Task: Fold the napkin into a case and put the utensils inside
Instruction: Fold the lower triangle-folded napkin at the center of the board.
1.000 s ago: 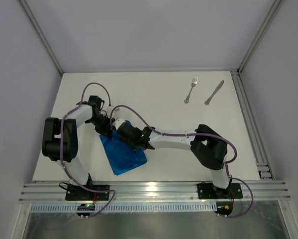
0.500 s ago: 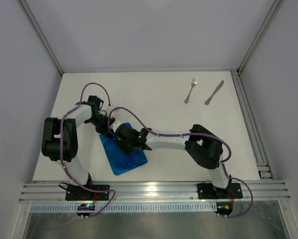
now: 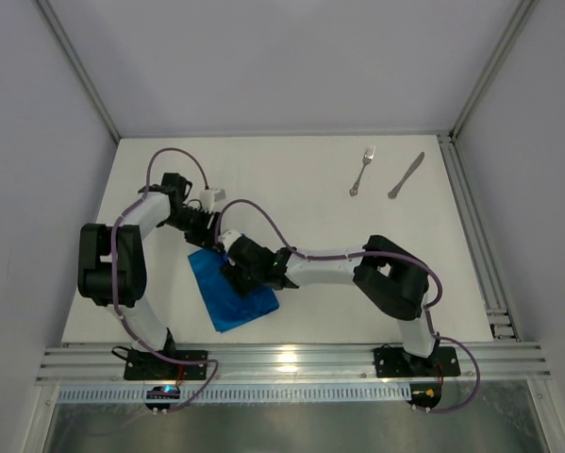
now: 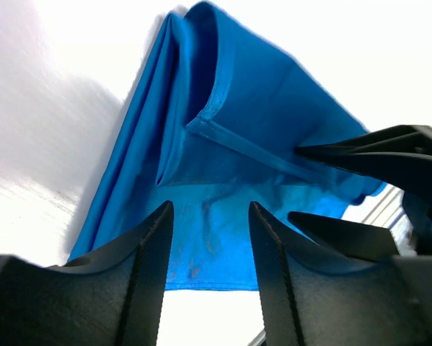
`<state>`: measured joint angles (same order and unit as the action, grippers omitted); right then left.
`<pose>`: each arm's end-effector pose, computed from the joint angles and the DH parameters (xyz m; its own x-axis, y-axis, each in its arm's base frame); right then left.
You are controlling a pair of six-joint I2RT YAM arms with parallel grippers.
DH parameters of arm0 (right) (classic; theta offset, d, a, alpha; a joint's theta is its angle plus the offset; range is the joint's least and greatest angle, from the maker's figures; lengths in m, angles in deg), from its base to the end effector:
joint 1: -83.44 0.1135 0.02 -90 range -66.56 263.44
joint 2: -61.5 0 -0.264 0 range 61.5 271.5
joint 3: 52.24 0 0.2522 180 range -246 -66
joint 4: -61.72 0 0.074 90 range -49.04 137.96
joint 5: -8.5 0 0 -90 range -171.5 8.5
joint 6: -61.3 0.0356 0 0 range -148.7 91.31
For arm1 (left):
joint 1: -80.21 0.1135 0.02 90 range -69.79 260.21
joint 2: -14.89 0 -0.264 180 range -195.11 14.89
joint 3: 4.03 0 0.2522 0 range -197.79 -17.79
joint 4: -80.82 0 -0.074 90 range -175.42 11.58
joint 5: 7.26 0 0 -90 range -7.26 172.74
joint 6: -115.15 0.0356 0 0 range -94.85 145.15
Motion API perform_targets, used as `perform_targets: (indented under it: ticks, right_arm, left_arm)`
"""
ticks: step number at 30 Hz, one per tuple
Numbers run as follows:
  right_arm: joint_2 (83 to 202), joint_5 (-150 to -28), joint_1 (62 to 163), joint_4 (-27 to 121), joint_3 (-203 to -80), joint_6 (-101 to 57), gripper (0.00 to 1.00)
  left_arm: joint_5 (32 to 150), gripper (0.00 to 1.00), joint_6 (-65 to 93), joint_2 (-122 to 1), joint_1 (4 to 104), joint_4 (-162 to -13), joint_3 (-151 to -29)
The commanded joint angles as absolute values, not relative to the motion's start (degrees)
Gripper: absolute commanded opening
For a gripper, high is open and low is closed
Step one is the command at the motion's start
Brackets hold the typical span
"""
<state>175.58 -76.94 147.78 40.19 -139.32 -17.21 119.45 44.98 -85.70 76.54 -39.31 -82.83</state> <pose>0.1866 0.3818 0.1580 -0.4924 -0.5664 -0.6608 -0.7935 0.6041 0.0735 0.3156 -0.0416 0.1779 -0.8821 0.3291 -0.3371 0.4646 0.7259 -0.5072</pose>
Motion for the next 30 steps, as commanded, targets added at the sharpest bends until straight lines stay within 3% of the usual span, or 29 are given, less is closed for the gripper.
perform_targets:
  ticks: [1, 7, 14, 19, 23, 27, 30]
  right_arm:
    - [172.77, -79.83, 146.37, 45.75, -136.23, -13.75, 0.61]
    - [171.81, -80.62, 145.84, 47.61, -134.29, -12.7, 0.61]
    - [170.22, -84.23, 144.52, 55.34, -129.28, -9.8, 0.61]
    - [170.48, -84.4, 144.61, 55.6, -129.11, -9.27, 0.6]
    - [170.57, -84.4, 144.44, 56.04, -128.75, -8.57, 0.6]
    - [170.13, -84.05, 144.26, 56.48, -128.23, -8.13, 0.6]
    - [169.87, -84.05, 143.91, 57.01, -127.62, -7.69, 0.6]
  left_arm:
    - [125.45, 0.5, 44.4, -82.14, 77.48, -37.35, -86.7]
    - [127.66, 0.59, 41.59, -81.61, 77.22, -39.62, -88.37]
    - [114.04, 0.61, 37.29, -84.07, 71.77, -46.65, -88.11]
    - [113.23, 0.6, 36.66, -87.15, 71.51, -51.05, -88.54]
    - [113.24, 0.5, 38.24, -88.29, 69.57, -50.8, -89.34]
    - [113.5, 0.29, 38.95, -88.64, 69.31, -50.18, -88.72]
    - [114.11, 0.25, 39.12, -87.68, 69.31, -50.18, -88.28]
